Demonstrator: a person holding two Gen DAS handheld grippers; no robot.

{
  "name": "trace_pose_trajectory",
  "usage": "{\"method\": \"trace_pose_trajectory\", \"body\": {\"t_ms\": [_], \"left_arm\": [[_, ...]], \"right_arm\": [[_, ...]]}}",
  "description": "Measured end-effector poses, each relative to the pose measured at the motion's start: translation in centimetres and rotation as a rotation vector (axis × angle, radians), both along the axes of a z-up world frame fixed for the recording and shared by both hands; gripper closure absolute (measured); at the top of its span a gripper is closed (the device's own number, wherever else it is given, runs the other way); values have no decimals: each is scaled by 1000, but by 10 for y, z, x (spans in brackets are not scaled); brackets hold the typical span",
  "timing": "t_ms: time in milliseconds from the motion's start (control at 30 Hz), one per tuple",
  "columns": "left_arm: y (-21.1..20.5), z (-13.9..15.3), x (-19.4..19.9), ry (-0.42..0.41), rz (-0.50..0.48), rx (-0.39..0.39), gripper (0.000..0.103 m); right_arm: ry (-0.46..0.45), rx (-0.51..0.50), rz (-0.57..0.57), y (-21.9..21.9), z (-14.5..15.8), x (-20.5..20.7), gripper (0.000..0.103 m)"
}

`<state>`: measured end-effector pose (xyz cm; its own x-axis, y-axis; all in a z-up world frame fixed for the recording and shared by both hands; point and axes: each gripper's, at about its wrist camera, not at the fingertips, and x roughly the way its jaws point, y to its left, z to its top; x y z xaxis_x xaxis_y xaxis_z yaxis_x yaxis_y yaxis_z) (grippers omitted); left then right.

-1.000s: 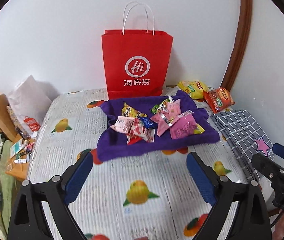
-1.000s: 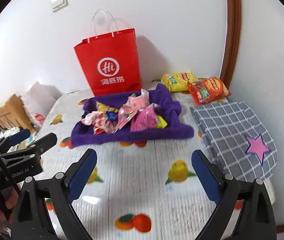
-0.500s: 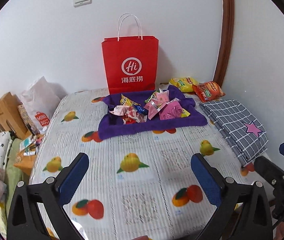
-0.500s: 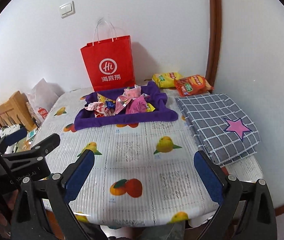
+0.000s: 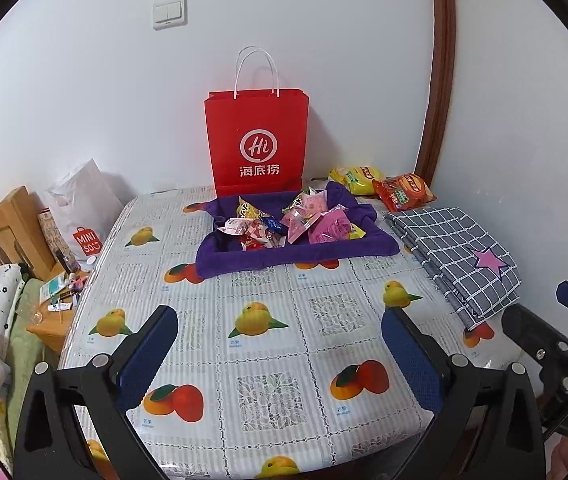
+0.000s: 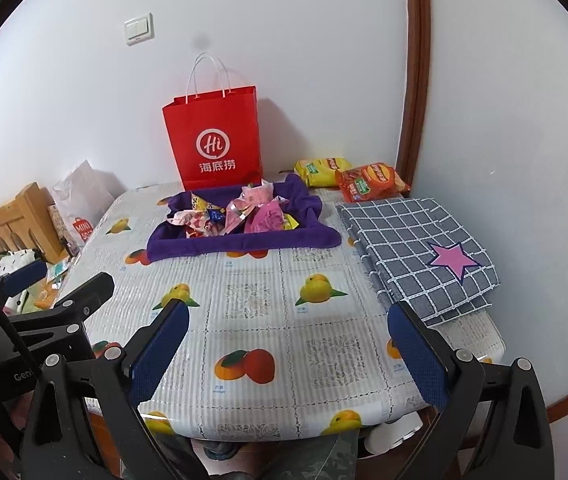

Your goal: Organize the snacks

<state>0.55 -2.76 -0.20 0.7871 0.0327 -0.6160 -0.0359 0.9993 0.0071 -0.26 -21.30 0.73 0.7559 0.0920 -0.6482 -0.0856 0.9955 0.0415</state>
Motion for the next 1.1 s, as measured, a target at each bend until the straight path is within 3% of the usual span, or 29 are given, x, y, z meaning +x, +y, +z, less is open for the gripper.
{"method": "trace_pose_trajectory", "body": {"t_ms": [1100], "left_arm": [[-7,3,-3,3,-24,-3,0]], "right_arm": [[3,26,-9,-6,0,-2,4]]}}
